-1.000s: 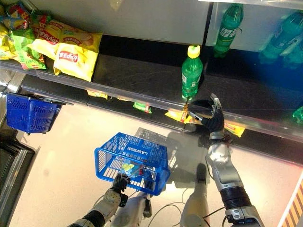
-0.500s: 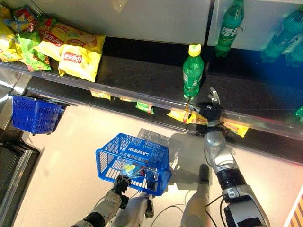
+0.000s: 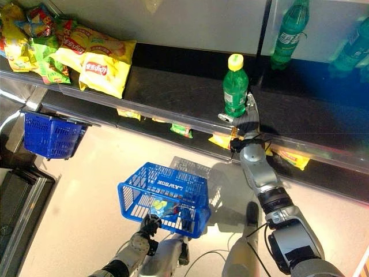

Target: Pick up the snacks into the basket

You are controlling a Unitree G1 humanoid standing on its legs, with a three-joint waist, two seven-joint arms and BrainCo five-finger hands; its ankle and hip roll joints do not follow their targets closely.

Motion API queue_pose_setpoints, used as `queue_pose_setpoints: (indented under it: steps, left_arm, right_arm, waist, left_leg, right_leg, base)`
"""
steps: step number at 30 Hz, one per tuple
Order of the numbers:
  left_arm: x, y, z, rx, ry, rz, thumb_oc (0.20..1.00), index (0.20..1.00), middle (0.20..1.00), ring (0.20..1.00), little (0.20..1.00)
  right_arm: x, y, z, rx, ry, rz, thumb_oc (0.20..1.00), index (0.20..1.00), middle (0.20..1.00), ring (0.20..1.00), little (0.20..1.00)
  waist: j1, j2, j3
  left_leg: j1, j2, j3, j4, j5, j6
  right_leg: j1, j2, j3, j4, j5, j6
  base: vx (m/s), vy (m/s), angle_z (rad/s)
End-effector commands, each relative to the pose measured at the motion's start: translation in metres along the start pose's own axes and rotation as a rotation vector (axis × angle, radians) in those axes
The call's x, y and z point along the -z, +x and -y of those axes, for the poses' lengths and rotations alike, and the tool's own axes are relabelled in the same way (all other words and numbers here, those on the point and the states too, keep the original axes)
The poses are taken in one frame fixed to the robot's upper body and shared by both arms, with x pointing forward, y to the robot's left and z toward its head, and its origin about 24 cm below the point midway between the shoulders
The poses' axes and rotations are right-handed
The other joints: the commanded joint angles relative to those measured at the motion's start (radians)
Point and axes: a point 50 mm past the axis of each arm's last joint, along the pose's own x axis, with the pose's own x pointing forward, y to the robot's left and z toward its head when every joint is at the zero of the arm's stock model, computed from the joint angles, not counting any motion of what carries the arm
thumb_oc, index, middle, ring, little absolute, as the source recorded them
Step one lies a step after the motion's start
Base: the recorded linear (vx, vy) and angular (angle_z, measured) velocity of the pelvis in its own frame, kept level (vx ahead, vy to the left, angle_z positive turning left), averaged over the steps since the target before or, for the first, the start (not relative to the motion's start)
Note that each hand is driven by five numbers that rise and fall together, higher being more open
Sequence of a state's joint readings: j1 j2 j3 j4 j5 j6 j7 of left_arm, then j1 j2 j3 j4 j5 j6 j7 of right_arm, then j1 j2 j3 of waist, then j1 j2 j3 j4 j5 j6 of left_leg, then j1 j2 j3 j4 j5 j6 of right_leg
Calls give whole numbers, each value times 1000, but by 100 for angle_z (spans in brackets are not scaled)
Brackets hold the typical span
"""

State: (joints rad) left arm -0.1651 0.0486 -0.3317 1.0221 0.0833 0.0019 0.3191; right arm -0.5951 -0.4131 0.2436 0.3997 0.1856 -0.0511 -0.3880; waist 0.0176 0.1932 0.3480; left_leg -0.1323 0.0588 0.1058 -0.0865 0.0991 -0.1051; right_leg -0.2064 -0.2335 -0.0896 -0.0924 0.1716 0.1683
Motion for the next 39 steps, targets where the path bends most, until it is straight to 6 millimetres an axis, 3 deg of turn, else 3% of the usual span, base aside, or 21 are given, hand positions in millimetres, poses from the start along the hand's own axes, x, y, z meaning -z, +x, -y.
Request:
queue_pose_setpoints:
  steps: [1,12,19,23,28,29,30,36,39]
  left_arm:
    - [33,-5,-7,-11,93,-93,200,200,200,200,200]
    - [35,-6,-7,-5,76,-92,200,200,200,200,200]
    - [35,-8,-5,17,116,-64,200,200,200,200,200]
    - [31,-7,-7,8,117,-44,200,200,200,200,200]
    - [21,-5,-9,2,124,-10,200,200,200,200,200]
    - [20,-5,-9,-2,127,0,200,200,200,200,200]
    - [16,-4,-10,-6,127,12,200,200,200,200,200]
    - [8,-1,-12,-33,103,19,200,200,200,200,200]
    - [6,-1,-8,-39,72,12,200,200,200,200,200]
  right_arm:
    - [-36,9,-12,-52,19,157,1000,1000,1000,1000,1000]
    - [-35,16,-15,-59,43,125,1000,1000,1000,1000,1000]
    - [-46,53,1,73,-31,57,1000,1000,1000,1000,1000]
    - [-66,73,10,149,-22,44,1000,1000,1000,1000,1000]
    - [-75,83,6,154,-59,21,1000,1000,1000,1000,1000]
    - [-77,84,6,148,-95,25,357,357,357,357,357]
    - [-78,85,4,141,-146,35,200,200,200,200,200]
    - [-67,73,-14,82,-99,40,200,200,200,200,200]
    - [-32,44,-31,19,-15,-8,200,200,200,200,200]
  waist:
    - [32,-28,-46]
    - [47,-17,-45]
    - [88,-3,-45]
    - [118,1,-36]
    - [136,-6,-22]
    - [138,-8,-18]
    - [140,-9,-14]
    - [128,-24,6]
    - [112,-29,17]
  left_leg:
    - [-36,-81,-30,-1,-15,29]
    - [-46,-93,-36,-1,-15,34]
    - [-66,-101,-52,-1,-9,38]
    - [-81,-103,-72,-1,-1,37]
    - [-92,-104,-87,-1,4,36]
    - [-94,-103,-90,-1,5,36]
    - [-96,-103,-93,0,6,36]
    - [-100,-102,-98,-1,8,35]
    - [-94,-102,-96,-1,4,36]
  right_leg:
    - [-51,3,-9,5,17,25]
    - [-58,-5,-12,5,21,25]
    - [-68,-11,-23,5,22,23]
    - [-69,-12,-42,5,20,19]
    - [-66,-14,-52,5,20,18]
    - [-66,-14,-55,5,20,17]
    - [-66,-14,-56,6,20,17]
    - [-65,-9,-56,8,16,15]
    - [-59,-7,-51,9,12,14]
  base:
    - [0,0,0]
    - [3,2,0]
    - [27,20,4]
    - [41,12,13]
    - [30,5,14]
    - [25,12,13]
    - [23,13,8]
    - [8,2,3]
    - [0,0,0]
